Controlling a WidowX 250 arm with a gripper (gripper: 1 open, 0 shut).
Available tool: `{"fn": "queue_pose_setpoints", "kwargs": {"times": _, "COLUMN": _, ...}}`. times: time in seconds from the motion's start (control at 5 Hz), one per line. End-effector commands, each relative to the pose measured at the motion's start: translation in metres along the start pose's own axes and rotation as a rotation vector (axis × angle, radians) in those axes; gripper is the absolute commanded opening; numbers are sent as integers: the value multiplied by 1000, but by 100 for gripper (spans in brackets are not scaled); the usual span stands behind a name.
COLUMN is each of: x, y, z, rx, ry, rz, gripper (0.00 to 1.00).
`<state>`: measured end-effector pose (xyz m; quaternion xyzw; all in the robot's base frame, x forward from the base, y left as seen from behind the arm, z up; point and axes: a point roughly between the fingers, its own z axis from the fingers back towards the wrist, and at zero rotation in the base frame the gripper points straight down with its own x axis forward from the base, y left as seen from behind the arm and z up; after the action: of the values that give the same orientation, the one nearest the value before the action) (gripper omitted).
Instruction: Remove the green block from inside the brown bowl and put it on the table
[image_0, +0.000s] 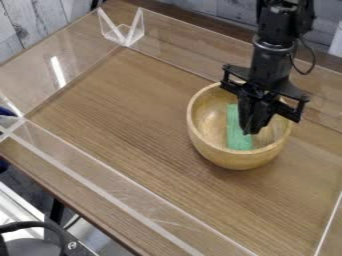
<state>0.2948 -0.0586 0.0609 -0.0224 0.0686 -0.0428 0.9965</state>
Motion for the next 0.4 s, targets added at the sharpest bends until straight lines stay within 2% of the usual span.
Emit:
{"fn": "queue_pose_setpoints", "kwargs": {"times": 0.0, "x": 2, "y": 2, "z": 25, "rx": -48, "ry": -68, "rz": 36, "gripper": 100}}
{"fn": "queue_pose_setpoints", "kwargs": {"times": 0.2, "x": -2, "y": 2, "z": 21, "rx": -87, "ry": -59, "rz": 10, "gripper": 100}}
